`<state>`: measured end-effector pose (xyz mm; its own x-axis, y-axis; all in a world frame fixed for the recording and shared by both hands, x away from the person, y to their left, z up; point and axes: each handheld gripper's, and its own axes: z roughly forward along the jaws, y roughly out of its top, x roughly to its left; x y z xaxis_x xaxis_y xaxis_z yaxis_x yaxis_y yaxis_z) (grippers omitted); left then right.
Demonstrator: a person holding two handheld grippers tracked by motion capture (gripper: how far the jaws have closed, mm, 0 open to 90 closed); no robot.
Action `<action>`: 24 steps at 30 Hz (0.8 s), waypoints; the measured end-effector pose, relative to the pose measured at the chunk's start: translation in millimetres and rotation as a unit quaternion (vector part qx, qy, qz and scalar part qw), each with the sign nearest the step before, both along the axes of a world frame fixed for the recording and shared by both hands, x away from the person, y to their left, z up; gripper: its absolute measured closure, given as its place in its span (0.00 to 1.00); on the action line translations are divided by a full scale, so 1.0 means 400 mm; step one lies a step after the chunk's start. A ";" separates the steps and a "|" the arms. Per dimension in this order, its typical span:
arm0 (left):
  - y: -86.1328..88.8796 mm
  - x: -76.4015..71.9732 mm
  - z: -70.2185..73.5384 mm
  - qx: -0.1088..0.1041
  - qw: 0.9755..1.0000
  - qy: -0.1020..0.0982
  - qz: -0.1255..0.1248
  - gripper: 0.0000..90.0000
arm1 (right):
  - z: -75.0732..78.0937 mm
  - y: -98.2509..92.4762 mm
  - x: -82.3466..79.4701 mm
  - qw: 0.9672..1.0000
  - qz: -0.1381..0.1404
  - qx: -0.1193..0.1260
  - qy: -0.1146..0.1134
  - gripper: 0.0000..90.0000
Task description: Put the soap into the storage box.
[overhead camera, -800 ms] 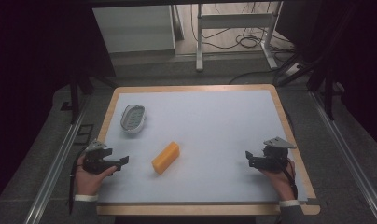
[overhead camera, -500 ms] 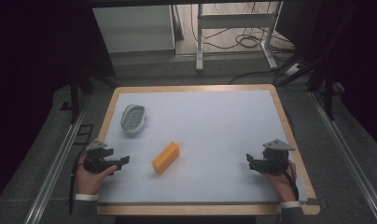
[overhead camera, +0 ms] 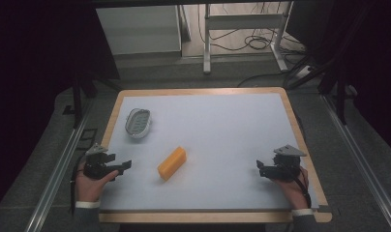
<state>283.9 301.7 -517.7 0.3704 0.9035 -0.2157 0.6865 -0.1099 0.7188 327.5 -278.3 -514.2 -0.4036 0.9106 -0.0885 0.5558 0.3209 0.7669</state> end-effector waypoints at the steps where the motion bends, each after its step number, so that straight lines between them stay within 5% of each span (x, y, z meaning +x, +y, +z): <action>1: 0.002 -0.001 0.002 -0.001 1.000 0.002 -0.002 0.22 | 0.000 0.000 0.000 1.000 0.000 -0.001 0.000 0.07; 12: 0.009 -0.011 0.029 0.008 1.000 -0.005 0.001 0.22 | -0.001 -0.012 -0.001 1.000 -0.002 0.010 0.006 0.07; 24: -0.030 -0.041 0.146 0.034 0.999 -0.004 -0.001 0.21 | -0.017 -0.038 0.003 1.000 0.002 0.017 0.012 0.07</action>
